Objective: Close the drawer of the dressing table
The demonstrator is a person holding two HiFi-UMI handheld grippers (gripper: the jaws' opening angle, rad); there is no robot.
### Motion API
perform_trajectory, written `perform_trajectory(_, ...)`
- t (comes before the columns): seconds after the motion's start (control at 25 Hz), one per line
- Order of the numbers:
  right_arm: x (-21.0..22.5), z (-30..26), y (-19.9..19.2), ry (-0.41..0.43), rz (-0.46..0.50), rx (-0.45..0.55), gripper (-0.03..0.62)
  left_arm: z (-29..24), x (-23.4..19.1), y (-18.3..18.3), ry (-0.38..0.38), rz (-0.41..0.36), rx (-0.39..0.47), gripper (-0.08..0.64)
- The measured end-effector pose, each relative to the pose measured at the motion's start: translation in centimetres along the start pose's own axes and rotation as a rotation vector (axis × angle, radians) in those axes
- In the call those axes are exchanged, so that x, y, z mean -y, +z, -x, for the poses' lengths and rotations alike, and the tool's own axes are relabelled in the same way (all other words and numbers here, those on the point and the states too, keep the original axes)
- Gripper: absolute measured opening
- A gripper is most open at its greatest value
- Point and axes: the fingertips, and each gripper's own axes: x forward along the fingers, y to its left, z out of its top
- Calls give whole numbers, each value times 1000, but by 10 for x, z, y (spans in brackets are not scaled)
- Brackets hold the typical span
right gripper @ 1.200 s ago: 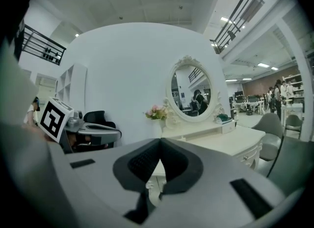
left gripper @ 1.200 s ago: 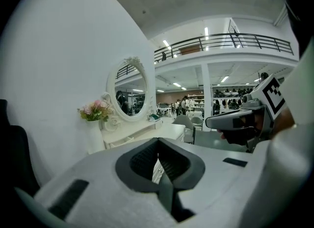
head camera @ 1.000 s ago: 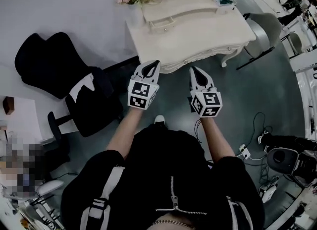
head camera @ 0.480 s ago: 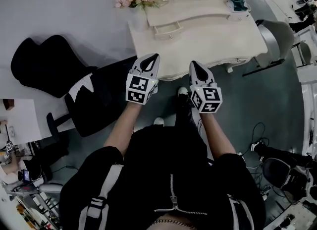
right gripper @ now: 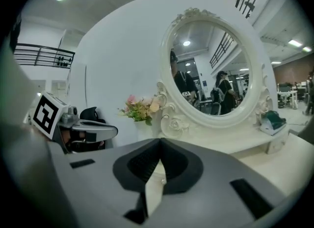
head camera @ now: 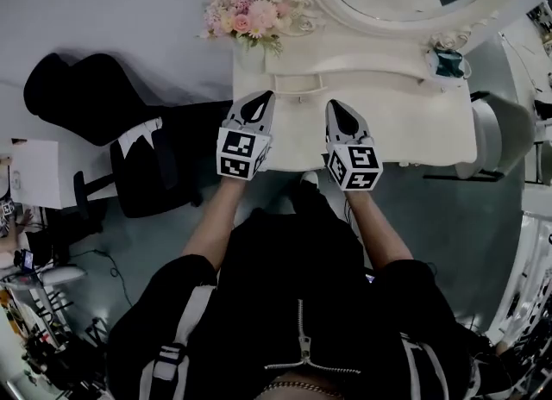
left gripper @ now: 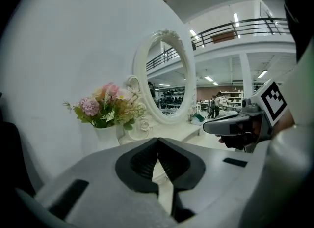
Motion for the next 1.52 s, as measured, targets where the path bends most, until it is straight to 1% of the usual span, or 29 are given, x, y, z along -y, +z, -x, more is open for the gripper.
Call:
perform_trajectory(0.16, 14, -28, 7, 64, 21, -24, 2, -19, -11, 7, 60, 24, 1, 6)
perform_trajectory(0.36, 24, -52, 9, 97, 25, -43, 2, -32, -24, 4, 96, 38, -19, 6)
perform_trajectory(0.56, 32, -67, 15, 77, 16, -41, 2, -39, -38, 3, 94, 40, -23, 6)
perform_trajectory(0.8, 29, -77, 12, 57, 20, -53, 2, -43, -50, -1, 73, 49, -27, 6)
perform_trajectory(1.0, 20, -83, -8, 34, 8, -90, 2, -40, -56, -12, 45, 57, -42, 6)
perform_trajectory(1.28, 5, -82, -54, 13, -12, -173, 2, -30, -65, -36, 30, 80, -74, 6)
perform_trajectory(1.52, -1, -76, -90, 3, -22, -245, 2, -24, -65, -56, 19, 101, -103, 6)
